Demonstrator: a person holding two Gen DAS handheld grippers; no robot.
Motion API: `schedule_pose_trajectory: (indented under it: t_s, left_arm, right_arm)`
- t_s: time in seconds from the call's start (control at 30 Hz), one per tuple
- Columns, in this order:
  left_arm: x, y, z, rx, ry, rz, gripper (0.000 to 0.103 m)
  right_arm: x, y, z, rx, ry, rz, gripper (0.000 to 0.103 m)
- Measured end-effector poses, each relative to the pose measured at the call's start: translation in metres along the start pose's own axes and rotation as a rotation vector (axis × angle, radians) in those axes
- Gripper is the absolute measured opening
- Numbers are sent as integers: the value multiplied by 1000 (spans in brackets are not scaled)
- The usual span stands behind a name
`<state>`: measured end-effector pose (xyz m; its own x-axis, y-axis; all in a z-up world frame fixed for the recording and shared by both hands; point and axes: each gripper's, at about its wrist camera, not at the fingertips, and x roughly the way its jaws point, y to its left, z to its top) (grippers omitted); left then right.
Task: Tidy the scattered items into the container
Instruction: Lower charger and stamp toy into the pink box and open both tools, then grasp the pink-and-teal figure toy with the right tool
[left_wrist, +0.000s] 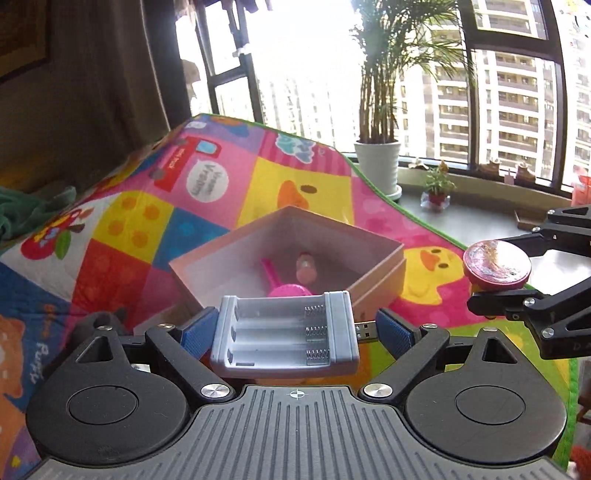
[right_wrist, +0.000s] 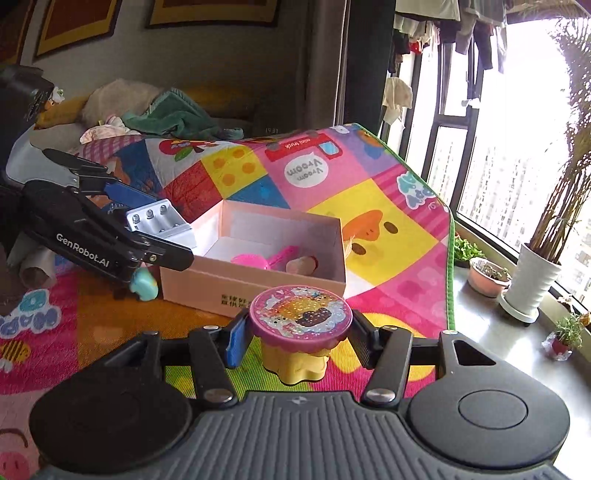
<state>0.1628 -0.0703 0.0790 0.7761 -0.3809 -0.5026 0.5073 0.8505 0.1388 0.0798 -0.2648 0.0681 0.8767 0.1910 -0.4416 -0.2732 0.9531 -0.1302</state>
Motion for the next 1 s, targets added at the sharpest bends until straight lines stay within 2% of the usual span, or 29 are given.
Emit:
schedule_pose_trajectory:
  t_s: [0.2, 0.23, 0.27, 0.3, 0.33, 0.4, 0.5, 0.67, 0.8, 0.87, 0.93, 0.97, 1.0]
  left_arm:
    - [37, 43, 53, -88, -112, 26, 97]
    - [37, 53, 59, -118, -127, 33, 98]
    - [36, 64, 64, -160, -137, 36, 99]
    - [31, 77, 66, -213, -146, 39, 101]
    - [23, 88, 64, -260, -155, 47, 102]
    - [6, 102, 52, -310, -166, 81, 103]
    - [-14, 106, 20, -293, -132, 164, 103]
    - [-35, 87, -50, -260, 45, 195, 103]
    - [-55, 73, -104, -240, 138, 224, 103]
    - [-62, 75, -123, -267, 159, 256, 103]
    - [-69, 82, -136, -334, 155, 263, 103]
    - [-72, 85, -142, -366, 149, 268, 103]
    - [-73, 87, -145, -390, 145, 274, 103]
  right_arm:
    - [57, -19, 62, 34, -80, 18, 56]
    - [67, -21, 71, 36, -93, 27, 60]
    - [75, -22, 78, 39, -101, 18, 73]
    - [80, -21, 83, 41, -109, -2, 79]
    - [83, -19, 84, 35, -113, -9, 80]
    - [86, -13, 80, 24, -104, 12, 84]
    - [87, 0, 64, 7, -67, 31, 86]
    - [82, 30, 40, -45, -15, 56, 86]
    - [70, 57, 37, -89, -9, 100, 86]
    - [63, 75, 38, -135, -10, 126, 86]
    - [61, 97, 35, -198, -19, 131, 86]
    - [62, 110, 33, -236, -25, 113, 84]
    - [64, 122, 31, -272, -29, 100, 76]
